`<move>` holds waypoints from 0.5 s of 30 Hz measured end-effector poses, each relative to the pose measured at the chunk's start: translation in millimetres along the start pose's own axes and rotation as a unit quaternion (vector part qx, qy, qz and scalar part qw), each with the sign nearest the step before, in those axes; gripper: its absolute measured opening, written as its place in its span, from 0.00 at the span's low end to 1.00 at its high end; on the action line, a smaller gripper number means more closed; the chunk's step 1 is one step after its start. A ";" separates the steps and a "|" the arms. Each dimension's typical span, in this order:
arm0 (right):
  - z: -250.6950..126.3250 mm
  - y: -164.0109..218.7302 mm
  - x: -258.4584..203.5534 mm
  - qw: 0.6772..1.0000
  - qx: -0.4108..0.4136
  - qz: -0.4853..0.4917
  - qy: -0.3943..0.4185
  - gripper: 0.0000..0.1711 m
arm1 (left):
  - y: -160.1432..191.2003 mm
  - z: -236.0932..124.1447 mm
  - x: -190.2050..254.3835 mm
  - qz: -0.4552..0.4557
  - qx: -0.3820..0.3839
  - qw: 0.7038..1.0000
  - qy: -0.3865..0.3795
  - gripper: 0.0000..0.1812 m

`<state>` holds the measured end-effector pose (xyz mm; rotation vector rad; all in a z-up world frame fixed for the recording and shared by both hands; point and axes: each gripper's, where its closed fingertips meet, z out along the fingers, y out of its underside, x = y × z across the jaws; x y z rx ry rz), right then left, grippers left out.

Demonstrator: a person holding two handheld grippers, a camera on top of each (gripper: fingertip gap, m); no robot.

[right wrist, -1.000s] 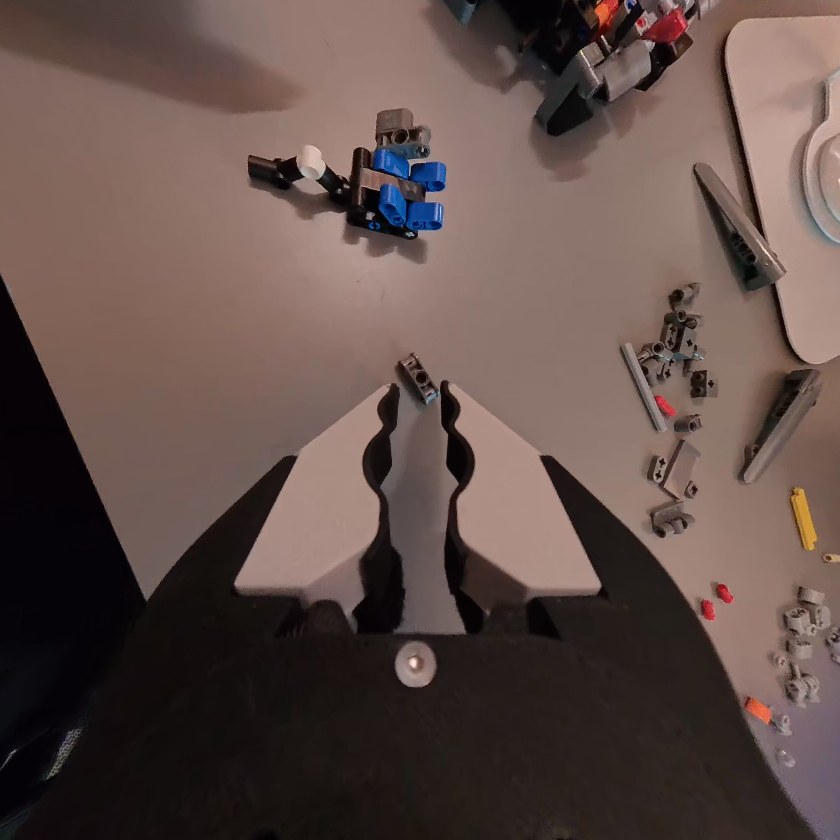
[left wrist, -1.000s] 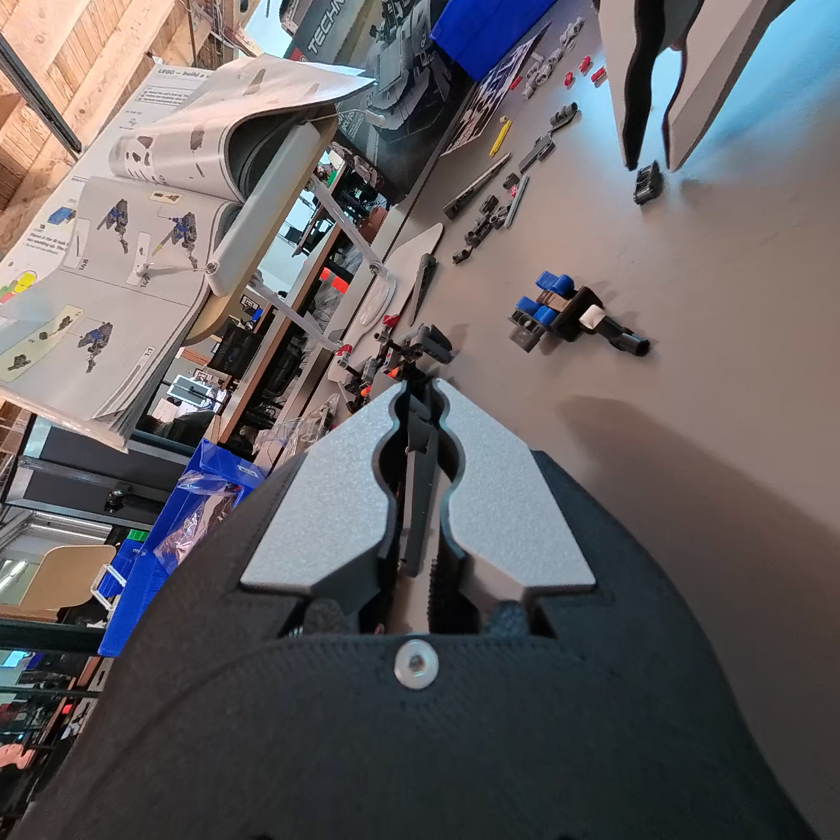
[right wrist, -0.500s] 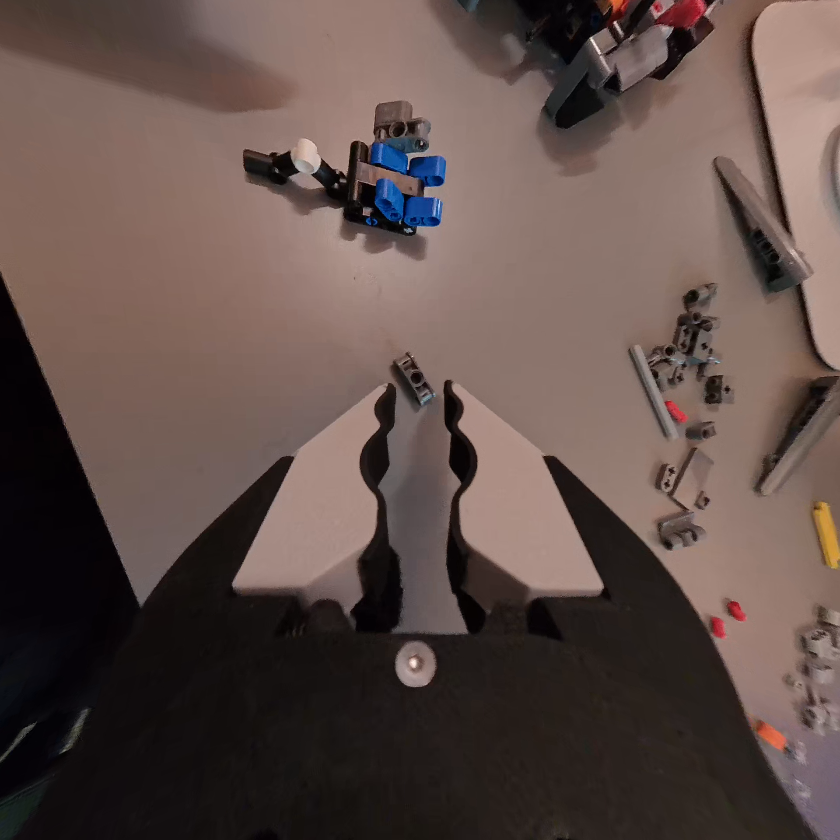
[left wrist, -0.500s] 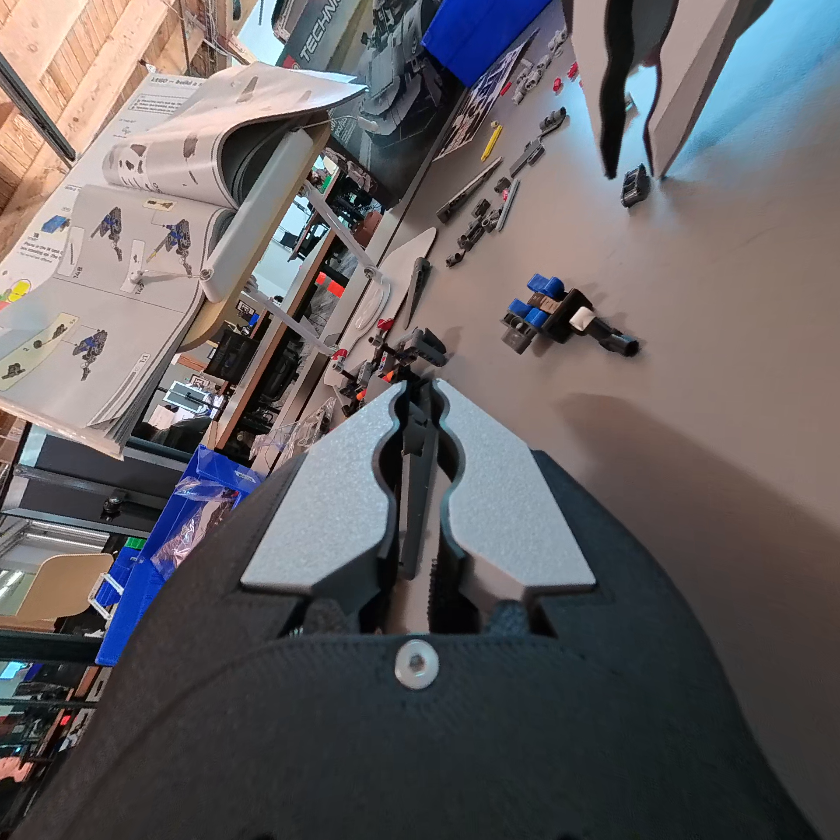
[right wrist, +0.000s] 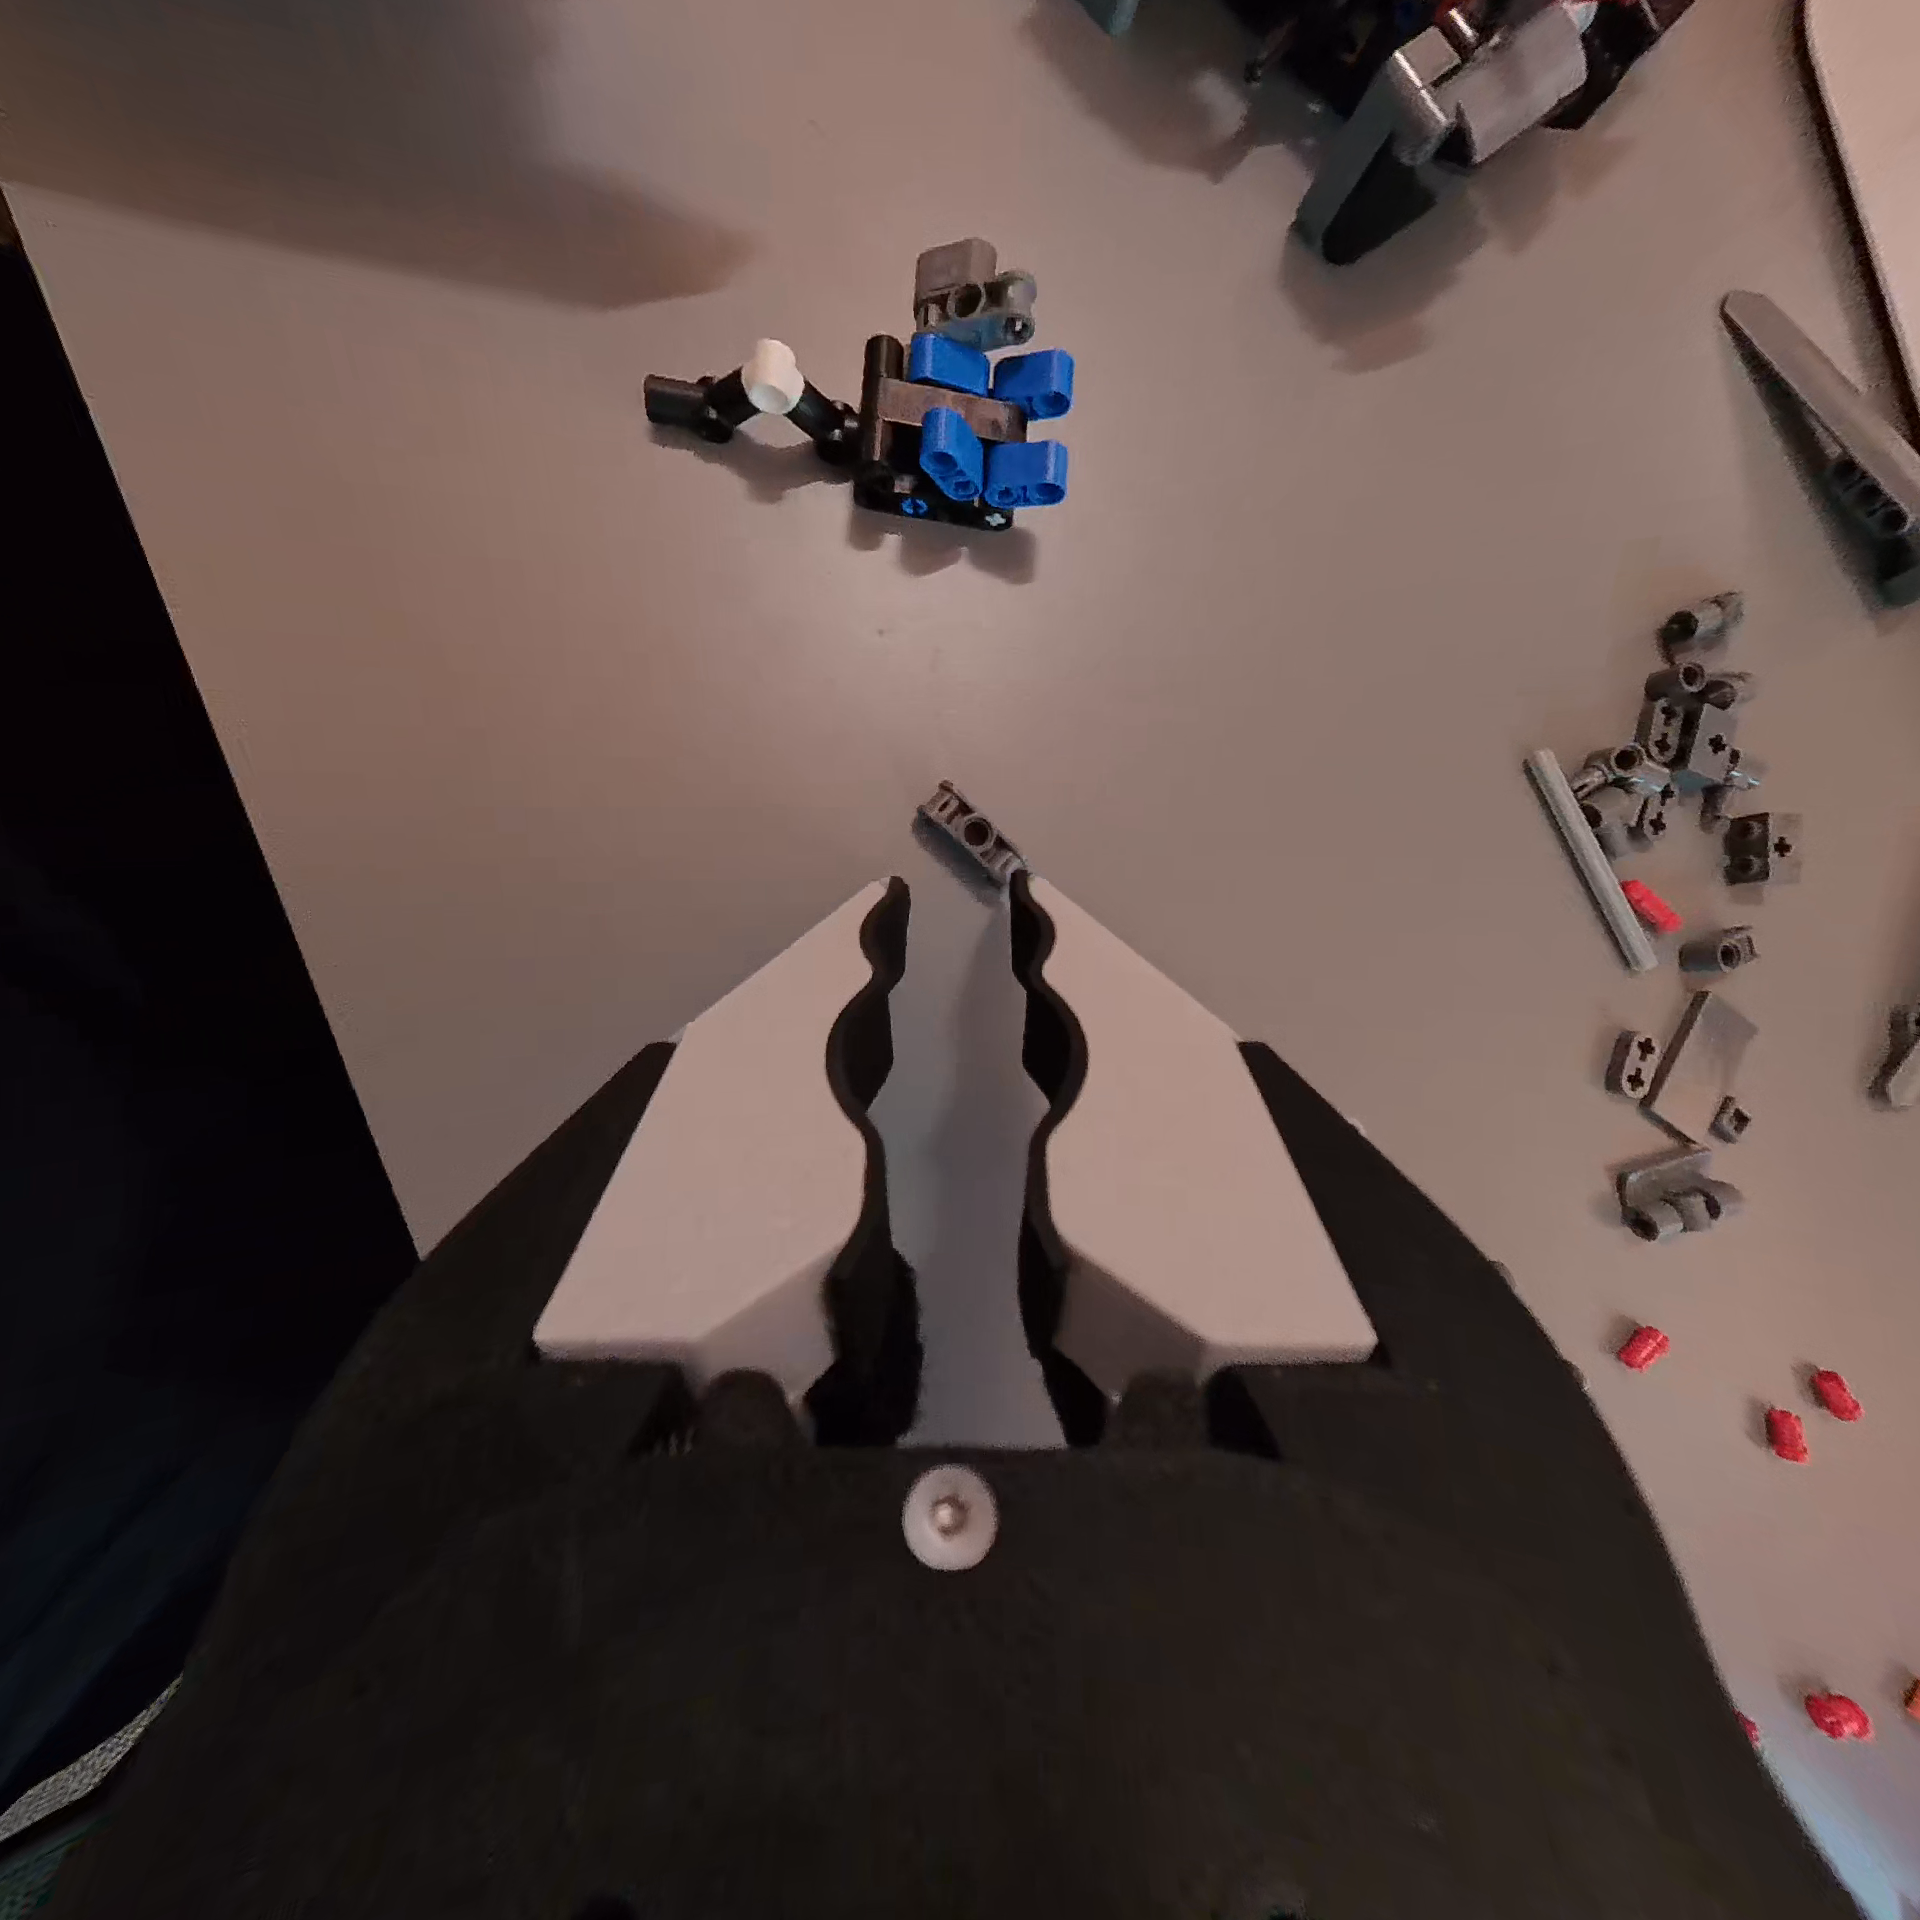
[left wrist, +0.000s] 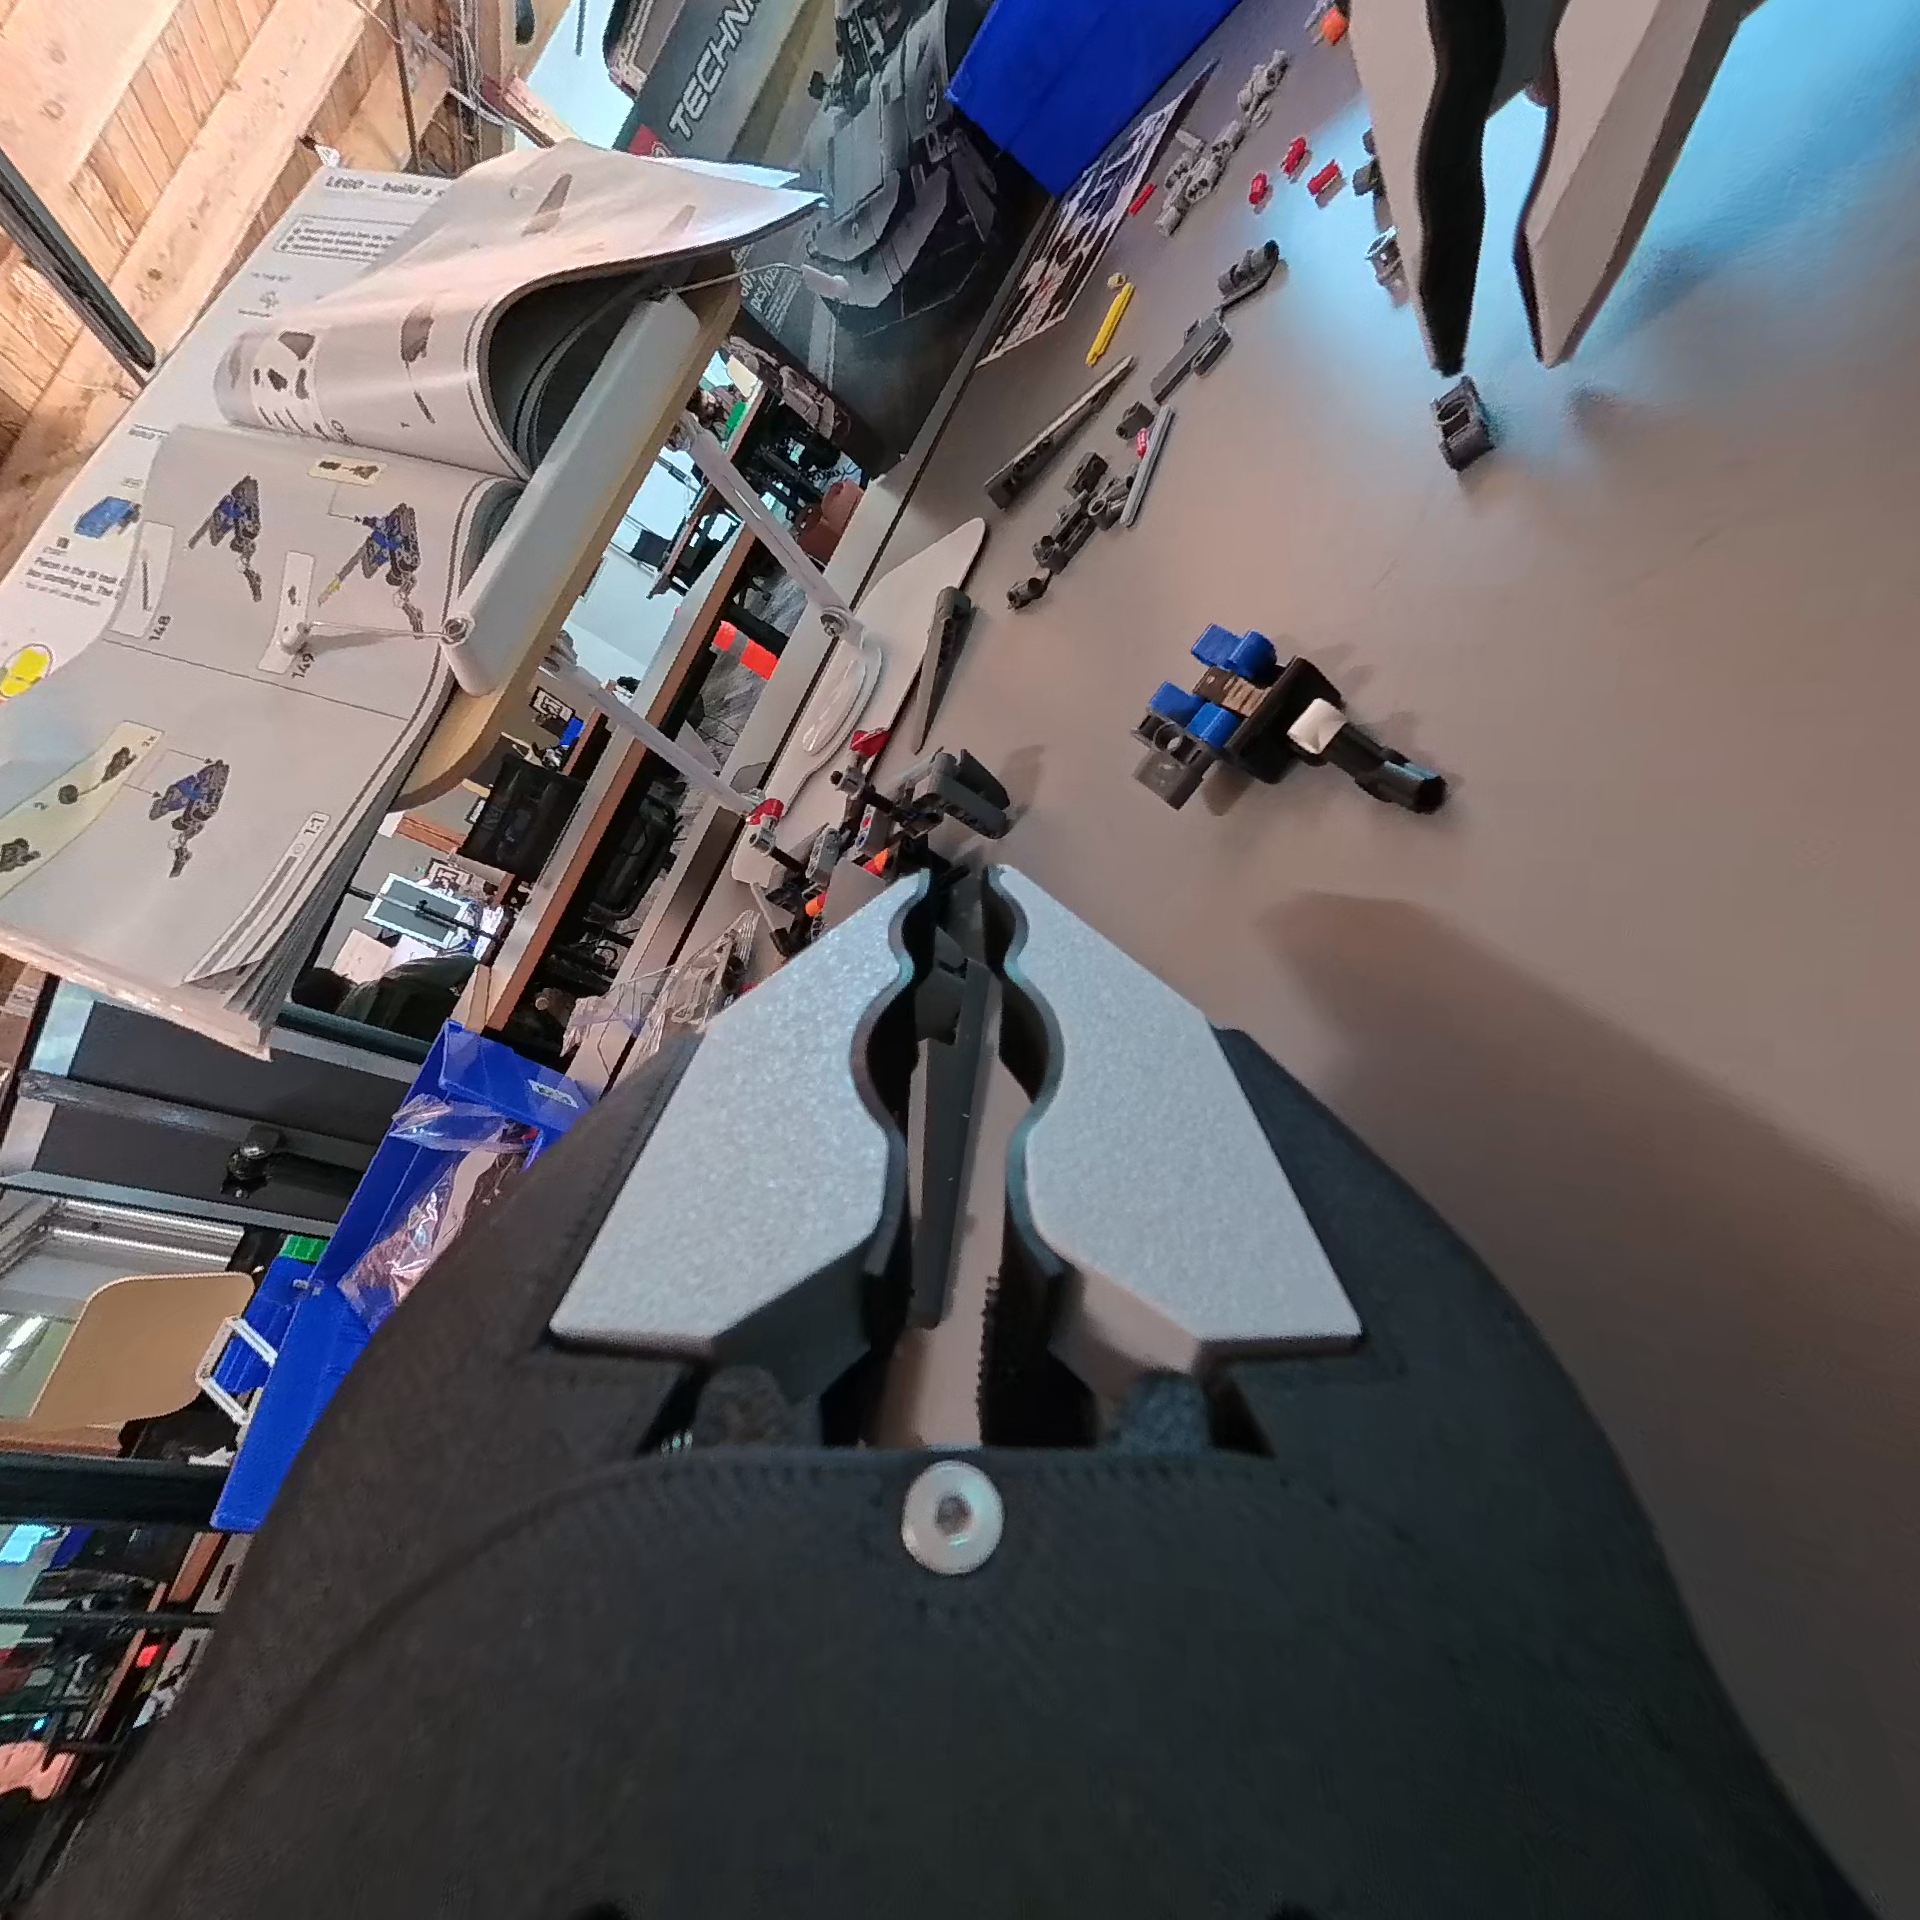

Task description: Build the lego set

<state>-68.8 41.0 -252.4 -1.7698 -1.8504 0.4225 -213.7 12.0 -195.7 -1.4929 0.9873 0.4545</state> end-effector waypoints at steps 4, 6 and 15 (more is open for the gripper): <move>1.7 1.4 -2.0 1.000 -0.005 -0.003 0.003 0.10 | 0.4 0.5 0.9 0.000 -0.001 1.000 0.002 0.03; 1.9 1.2 -2.1 1.000 -0.003 -0.001 0.002 0.10 | 0.4 0.9 0.8 0.001 -0.002 1.000 0.002 0.03; 8.1 -8.9 4.6 1.000 0.023 -0.009 0.010 0.14 | 1.4 1.1 1.4 0.002 -0.004 1.000 0.002 0.03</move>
